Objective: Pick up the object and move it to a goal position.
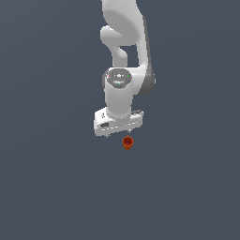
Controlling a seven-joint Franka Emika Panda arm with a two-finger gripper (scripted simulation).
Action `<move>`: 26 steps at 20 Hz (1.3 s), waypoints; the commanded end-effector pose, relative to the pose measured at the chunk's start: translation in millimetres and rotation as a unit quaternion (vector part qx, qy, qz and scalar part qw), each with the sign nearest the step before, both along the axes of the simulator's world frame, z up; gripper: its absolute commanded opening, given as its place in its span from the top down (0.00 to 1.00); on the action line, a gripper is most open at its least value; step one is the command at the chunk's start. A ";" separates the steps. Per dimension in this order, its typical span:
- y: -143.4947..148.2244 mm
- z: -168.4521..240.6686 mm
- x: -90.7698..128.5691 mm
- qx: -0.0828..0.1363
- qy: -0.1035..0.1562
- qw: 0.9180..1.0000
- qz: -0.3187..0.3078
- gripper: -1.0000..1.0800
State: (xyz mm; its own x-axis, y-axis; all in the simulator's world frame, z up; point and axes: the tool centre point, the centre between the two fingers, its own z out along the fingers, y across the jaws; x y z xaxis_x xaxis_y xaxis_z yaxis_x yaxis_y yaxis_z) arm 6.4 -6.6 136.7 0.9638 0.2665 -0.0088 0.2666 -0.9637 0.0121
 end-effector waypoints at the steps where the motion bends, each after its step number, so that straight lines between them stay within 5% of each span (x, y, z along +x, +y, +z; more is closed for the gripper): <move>1: 6.5 -7.4 0.1 0.000 0.000 0.999 0.038 0.04; 14: 38.8 -40.9 -0.8 0.005 0.000 0.977 0.214 0.04; 26: 46.6 -48.7 -1.6 0.007 0.000 0.967 0.253 0.04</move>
State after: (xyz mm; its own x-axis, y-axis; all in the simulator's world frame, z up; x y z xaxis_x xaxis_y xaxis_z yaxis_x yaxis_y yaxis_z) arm 4.8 40.1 88.2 0.7094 0.7048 -0.0006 0.7048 -0.7094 -0.0002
